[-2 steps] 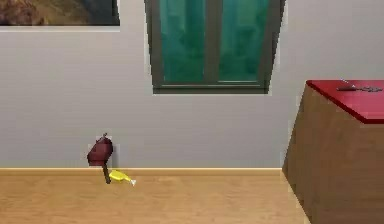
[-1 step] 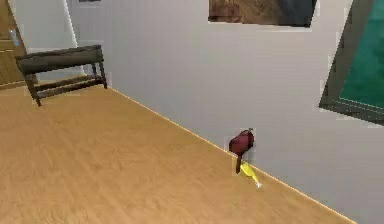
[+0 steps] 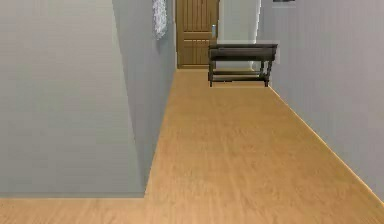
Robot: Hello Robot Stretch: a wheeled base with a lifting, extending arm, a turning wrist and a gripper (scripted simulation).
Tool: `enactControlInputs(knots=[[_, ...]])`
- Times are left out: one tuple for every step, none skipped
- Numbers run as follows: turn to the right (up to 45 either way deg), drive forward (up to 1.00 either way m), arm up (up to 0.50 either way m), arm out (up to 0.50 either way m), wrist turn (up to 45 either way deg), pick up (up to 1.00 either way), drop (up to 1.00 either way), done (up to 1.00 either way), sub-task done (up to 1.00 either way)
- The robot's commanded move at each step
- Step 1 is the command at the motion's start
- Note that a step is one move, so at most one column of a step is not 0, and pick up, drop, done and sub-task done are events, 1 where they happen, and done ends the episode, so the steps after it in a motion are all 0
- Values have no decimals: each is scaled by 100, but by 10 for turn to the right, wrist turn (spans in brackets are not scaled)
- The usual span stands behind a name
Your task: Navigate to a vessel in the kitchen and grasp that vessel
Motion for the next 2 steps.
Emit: enactControlInputs(knots=[[-450, 0, 0, 0, 0, 0, 0, 0, 0], [-180, 0, 0, 0, 0, 0, 0, 0, 0]])
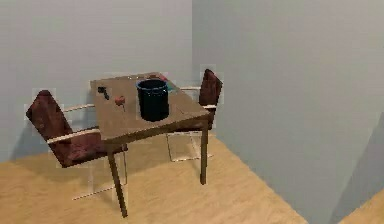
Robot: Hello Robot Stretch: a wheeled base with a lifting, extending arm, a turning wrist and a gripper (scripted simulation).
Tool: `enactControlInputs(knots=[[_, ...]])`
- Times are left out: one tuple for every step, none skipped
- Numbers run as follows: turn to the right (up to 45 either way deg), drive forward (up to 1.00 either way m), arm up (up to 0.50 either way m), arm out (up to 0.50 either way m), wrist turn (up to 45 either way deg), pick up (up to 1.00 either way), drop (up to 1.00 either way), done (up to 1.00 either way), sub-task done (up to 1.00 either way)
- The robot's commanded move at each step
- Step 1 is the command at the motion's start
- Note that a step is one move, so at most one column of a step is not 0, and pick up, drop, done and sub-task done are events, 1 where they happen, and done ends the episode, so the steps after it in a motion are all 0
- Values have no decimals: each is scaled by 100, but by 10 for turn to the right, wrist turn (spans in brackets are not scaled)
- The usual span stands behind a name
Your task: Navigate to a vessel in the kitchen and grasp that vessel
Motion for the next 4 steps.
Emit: enactControlInputs(knots=[[0, 30, 0, 0, 0, 0, 0, 0, 0], [-450, 0, 0, 0, 0, 0, 0, 0, 0], [-450, 0, 0, 0, 0, 0, 0, 0, 0], [-120, 0, 0, 0, 0, 0, 0, 0, 0]])
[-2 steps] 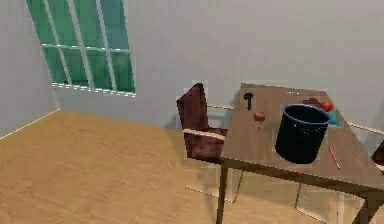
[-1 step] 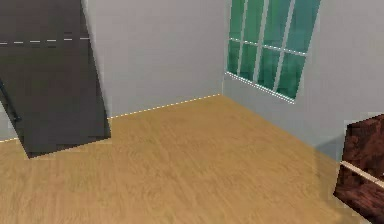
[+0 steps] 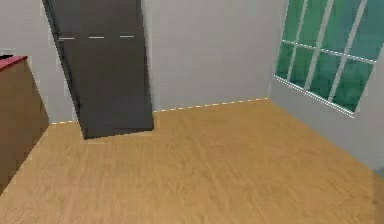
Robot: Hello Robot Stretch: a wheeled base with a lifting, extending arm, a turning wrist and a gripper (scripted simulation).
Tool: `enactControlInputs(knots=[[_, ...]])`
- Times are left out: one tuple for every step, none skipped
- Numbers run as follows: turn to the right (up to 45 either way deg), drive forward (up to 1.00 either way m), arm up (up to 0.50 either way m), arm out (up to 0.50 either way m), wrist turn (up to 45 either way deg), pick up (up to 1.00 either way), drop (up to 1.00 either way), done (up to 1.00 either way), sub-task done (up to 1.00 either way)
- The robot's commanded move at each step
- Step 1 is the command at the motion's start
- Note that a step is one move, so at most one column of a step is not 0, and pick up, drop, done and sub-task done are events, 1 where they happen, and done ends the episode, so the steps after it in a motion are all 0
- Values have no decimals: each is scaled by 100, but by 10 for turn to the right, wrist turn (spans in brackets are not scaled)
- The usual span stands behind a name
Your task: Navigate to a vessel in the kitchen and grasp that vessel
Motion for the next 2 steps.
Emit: enactControlInputs(knots=[[450, 0, 0, 0, 0, 0, 0, 0, 0], [450, 0, 0, 0, 0, 0, 0, 0, 0]])
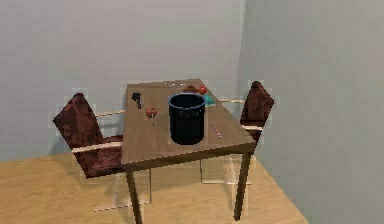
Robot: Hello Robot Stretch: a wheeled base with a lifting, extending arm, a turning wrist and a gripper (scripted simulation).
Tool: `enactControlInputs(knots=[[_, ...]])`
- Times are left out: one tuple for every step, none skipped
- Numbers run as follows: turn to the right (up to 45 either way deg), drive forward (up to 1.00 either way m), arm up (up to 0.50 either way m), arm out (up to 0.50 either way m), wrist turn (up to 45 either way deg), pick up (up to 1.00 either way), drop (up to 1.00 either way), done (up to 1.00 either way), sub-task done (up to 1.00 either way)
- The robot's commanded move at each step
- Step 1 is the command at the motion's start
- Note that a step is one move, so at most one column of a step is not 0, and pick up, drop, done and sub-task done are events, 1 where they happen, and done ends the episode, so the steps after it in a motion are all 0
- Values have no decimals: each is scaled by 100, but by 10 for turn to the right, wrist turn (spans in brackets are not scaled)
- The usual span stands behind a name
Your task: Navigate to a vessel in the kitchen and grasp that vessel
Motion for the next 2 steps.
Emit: enactControlInputs(knots=[[60, 0, 0, 0, 0, 0, 0, 0, 0], [0, 35, 0, 0, 0, 0, 0, 0, 0]])
